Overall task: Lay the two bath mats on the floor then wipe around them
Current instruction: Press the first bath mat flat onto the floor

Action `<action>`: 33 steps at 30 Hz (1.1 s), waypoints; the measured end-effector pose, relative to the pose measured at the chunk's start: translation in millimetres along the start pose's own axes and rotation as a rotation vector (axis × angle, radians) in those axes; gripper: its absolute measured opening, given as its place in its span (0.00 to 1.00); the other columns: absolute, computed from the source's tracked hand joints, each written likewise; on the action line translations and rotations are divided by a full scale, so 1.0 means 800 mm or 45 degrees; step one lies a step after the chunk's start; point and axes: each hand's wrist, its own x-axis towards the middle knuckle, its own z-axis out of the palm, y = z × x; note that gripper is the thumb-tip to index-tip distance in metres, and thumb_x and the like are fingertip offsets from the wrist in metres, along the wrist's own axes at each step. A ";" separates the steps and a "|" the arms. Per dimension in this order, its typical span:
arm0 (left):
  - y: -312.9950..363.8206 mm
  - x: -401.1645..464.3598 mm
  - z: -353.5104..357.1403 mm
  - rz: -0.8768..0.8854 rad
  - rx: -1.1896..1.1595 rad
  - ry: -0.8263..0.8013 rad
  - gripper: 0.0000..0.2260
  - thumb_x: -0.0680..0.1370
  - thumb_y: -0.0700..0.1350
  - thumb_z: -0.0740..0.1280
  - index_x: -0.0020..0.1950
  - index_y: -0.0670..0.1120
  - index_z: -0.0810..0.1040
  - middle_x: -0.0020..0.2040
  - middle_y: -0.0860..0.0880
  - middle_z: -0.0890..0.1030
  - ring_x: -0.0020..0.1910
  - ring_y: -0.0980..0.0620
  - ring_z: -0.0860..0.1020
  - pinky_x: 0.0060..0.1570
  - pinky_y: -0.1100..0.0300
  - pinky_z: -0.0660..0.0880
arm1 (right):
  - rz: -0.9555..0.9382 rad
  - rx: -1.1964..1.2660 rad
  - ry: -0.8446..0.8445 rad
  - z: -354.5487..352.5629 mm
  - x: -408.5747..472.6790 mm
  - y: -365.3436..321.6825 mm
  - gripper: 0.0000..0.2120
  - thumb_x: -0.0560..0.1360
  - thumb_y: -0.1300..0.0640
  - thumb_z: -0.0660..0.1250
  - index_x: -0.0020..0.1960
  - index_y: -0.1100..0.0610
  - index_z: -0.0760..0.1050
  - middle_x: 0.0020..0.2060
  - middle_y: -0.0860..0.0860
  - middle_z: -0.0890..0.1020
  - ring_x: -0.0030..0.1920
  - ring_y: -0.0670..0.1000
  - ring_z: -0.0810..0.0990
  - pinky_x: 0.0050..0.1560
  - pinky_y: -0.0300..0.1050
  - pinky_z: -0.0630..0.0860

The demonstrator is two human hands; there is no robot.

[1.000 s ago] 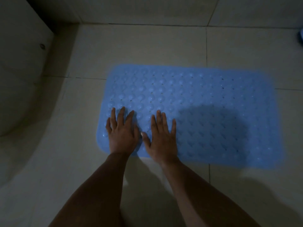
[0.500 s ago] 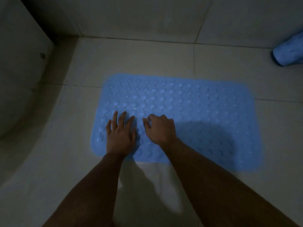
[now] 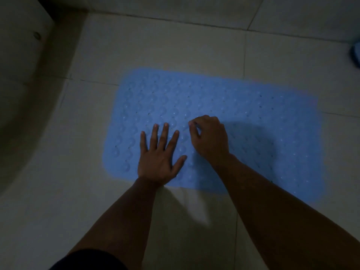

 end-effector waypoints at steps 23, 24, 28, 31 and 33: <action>-0.144 0.016 -0.089 -0.394 -0.136 0.095 0.23 0.76 0.49 0.59 0.70 0.48 0.77 0.66 0.45 0.81 0.69 0.39 0.74 0.63 0.41 0.71 | -0.112 -0.021 -0.380 0.042 0.011 -0.156 0.16 0.80 0.47 0.57 0.57 0.53 0.79 0.54 0.55 0.82 0.58 0.60 0.79 0.56 0.54 0.74; -0.150 0.010 -0.088 -0.423 -0.122 0.075 0.23 0.77 0.48 0.60 0.71 0.48 0.77 0.68 0.45 0.80 0.72 0.39 0.72 0.65 0.41 0.70 | -0.163 -0.071 -0.401 0.061 -0.007 -0.163 0.17 0.80 0.46 0.56 0.61 0.52 0.78 0.59 0.54 0.80 0.63 0.59 0.77 0.59 0.55 0.72; -0.163 -0.007 -0.076 -0.496 -0.092 0.074 0.24 0.77 0.50 0.57 0.72 0.49 0.76 0.71 0.45 0.77 0.74 0.39 0.70 0.66 0.40 0.69 | -0.234 -0.230 -0.464 0.117 -0.068 -0.171 0.32 0.81 0.41 0.50 0.80 0.57 0.59 0.81 0.59 0.57 0.82 0.59 0.51 0.76 0.67 0.53; -0.170 -0.012 -0.066 -0.493 -0.092 0.076 0.24 0.78 0.51 0.56 0.73 0.49 0.75 0.73 0.45 0.76 0.76 0.39 0.68 0.67 0.40 0.69 | -0.249 -0.258 -0.435 0.125 -0.076 -0.172 0.37 0.81 0.37 0.47 0.82 0.60 0.51 0.82 0.61 0.47 0.82 0.59 0.41 0.77 0.69 0.46; -0.178 -0.014 -0.061 -0.502 -0.100 0.078 0.23 0.79 0.50 0.58 0.73 0.49 0.74 0.74 0.45 0.74 0.77 0.40 0.66 0.68 0.40 0.67 | -0.262 -0.287 -0.438 0.126 -0.074 -0.175 0.39 0.81 0.34 0.45 0.82 0.60 0.50 0.82 0.61 0.47 0.82 0.59 0.40 0.76 0.69 0.46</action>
